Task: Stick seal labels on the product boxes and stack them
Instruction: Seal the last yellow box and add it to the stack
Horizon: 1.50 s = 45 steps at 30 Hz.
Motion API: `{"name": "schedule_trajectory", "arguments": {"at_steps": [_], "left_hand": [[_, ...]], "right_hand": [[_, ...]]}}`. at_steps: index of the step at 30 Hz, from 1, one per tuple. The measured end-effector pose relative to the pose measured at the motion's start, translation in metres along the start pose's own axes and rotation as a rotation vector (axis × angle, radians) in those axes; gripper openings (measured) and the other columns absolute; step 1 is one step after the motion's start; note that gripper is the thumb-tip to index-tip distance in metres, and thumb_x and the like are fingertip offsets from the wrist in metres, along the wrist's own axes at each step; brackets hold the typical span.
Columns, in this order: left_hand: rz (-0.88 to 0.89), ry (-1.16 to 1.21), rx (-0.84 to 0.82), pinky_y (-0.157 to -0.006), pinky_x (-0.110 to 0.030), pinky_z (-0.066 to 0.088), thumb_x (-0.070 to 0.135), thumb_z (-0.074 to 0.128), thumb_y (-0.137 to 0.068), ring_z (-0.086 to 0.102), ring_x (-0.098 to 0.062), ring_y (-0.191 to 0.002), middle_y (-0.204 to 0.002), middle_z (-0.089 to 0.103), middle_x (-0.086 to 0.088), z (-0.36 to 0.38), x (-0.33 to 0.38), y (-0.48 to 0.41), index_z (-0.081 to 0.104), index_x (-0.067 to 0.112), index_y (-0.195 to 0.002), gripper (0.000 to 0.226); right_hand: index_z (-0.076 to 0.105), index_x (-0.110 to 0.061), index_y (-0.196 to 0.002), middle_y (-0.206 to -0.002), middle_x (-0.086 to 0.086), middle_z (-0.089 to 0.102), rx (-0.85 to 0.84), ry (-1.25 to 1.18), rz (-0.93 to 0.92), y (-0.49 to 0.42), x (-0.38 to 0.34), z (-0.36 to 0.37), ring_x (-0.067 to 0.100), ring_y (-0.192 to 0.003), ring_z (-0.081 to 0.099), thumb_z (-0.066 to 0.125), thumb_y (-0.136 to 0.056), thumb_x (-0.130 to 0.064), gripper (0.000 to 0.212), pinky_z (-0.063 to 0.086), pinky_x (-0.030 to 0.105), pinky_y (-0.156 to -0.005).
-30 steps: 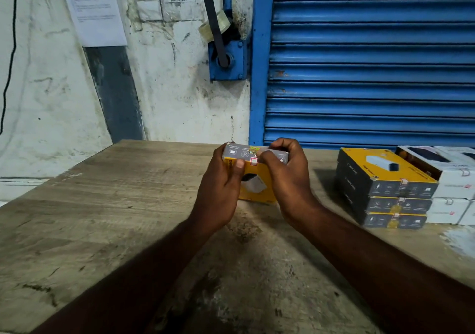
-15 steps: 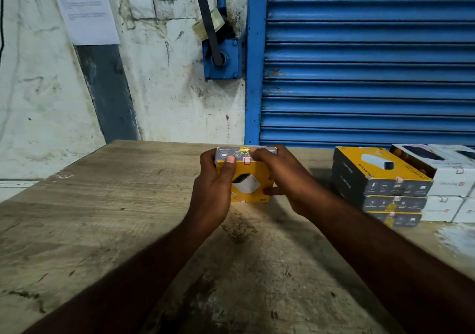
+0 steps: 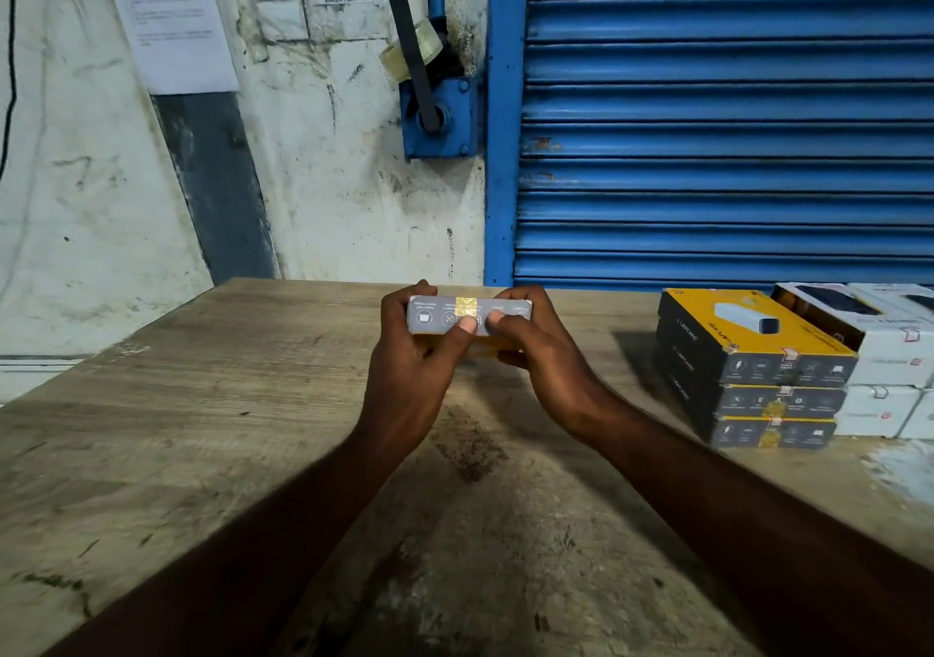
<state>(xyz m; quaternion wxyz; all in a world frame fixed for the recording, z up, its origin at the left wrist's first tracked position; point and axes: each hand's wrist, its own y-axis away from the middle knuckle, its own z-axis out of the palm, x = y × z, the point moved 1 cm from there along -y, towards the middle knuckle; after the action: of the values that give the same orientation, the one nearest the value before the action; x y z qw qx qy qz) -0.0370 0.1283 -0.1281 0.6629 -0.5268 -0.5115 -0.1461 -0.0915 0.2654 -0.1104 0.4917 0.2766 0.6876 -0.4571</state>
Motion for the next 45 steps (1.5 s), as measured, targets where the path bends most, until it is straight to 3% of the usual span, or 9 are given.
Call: {"name": "schedule_trajectory", "arguments": {"at_steps": [8,11,15,21,26,30,33,38,45], "left_hand": [[0.033,-0.07,0.048,-0.08,-0.006,0.044,0.016,0.065,-0.096,0.06,0.009,-0.096,-0.121,0.061,0.008,-0.002,-0.004,-0.002,0.047,0.022,-0.128,0.038],[0.028,-0.034,0.034,-0.084,-0.023,0.048,0.031,0.055,-0.098,0.06,-0.002,-0.091,-0.12,0.065,-0.002,-0.002,-0.007,-0.002,0.05,0.021,-0.132,0.036],[-0.017,0.003,0.013,-0.094,-0.028,0.048,0.043,0.039,-0.095,0.061,0.004,-0.106,-0.116,0.062,0.019,-0.001,-0.008,-0.002,0.047,0.026,-0.137,0.046],[-0.005,0.004,-0.009,-0.093,-0.025,0.047,0.044,0.038,-0.095,0.06,0.007,-0.107,-0.117,0.062,0.02,0.0,-0.008,-0.002,0.046,0.024,-0.138,0.048],[-0.025,0.016,-0.027,-0.098,-0.029,0.049,0.046,0.041,-0.094,0.061,-0.002,-0.11,-0.122,0.062,0.012,-0.001,-0.008,-0.001,0.045,0.025,-0.138,0.05],[0.011,0.005,-0.052,-0.084,-0.018,0.051,0.045,0.052,-0.099,0.064,-0.003,-0.098,-0.114,0.063,0.008,-0.001,-0.004,0.001,0.045,0.023,-0.132,0.04],[0.044,-0.045,-0.045,-0.077,-0.009,0.047,0.027,0.062,-0.096,0.062,0.007,-0.094,-0.111,0.059,0.011,0.001,-0.002,0.001,0.043,0.02,-0.127,0.037],[0.059,-0.091,-0.028,-0.076,-0.007,0.046,0.015,0.067,-0.094,0.061,0.01,-0.093,-0.109,0.06,0.011,0.0,-0.004,0.0,0.044,0.018,-0.126,0.039],[-0.034,0.011,-0.041,-0.095,-0.033,0.05,0.043,0.04,-0.094,0.062,-0.002,-0.105,-0.112,0.063,0.014,-0.001,-0.011,-0.003,0.05,0.026,-0.121,0.033]], "right_hand": [[0.046,-0.009,-0.115,-0.107,0.006,0.059,-0.019,0.001,-0.049,0.002,0.004,0.004,0.01,-0.096,0.058,0.061,-0.084,-0.037,0.044,0.049,0.024,-0.084],[0.045,-0.007,-0.118,-0.1,0.0,0.059,0.007,0.068,-0.094,0.002,0.003,0.003,-0.002,-0.083,0.058,0.072,-0.092,-0.026,0.042,0.051,0.021,-0.076],[0.047,-0.009,-0.115,-0.097,-0.003,0.06,0.059,0.128,-0.131,0.0,0.005,0.003,-0.004,-0.079,0.059,0.074,-0.092,-0.019,0.036,0.051,0.016,-0.07],[0.049,-0.008,-0.117,-0.097,0.0,0.06,0.065,0.126,-0.107,-0.001,0.004,0.001,-0.005,-0.076,0.057,0.066,-0.097,-0.017,0.028,0.05,0.017,-0.07],[0.049,-0.011,-0.111,-0.094,0.001,0.061,0.089,0.169,-0.13,-0.001,0.007,0.003,0.007,-0.08,0.06,0.062,-0.1,-0.022,0.02,0.052,0.033,-0.075],[0.052,-0.016,-0.108,-0.107,0.006,0.066,0.068,0.087,-0.068,-0.001,0.004,0.0,0.017,-0.098,0.064,0.052,-0.101,-0.036,0.021,0.052,0.05,-0.094],[0.054,-0.022,-0.102,-0.106,0.0,0.065,0.052,0.018,-0.033,0.0,0.001,-0.001,0.016,-0.101,0.063,0.049,-0.09,-0.049,0.03,0.052,0.049,-0.095],[0.054,-0.018,-0.106,-0.114,0.014,0.065,0.057,0.026,-0.046,0.001,0.002,0.001,0.026,-0.105,0.064,0.056,-0.087,-0.05,0.038,0.052,0.048,-0.093],[0.05,-0.015,-0.111,-0.098,-0.002,0.064,0.1,0.185,-0.105,-0.003,0.004,0.0,-0.001,-0.08,0.061,0.075,-0.09,-0.027,0.035,0.05,0.015,-0.069]]}}
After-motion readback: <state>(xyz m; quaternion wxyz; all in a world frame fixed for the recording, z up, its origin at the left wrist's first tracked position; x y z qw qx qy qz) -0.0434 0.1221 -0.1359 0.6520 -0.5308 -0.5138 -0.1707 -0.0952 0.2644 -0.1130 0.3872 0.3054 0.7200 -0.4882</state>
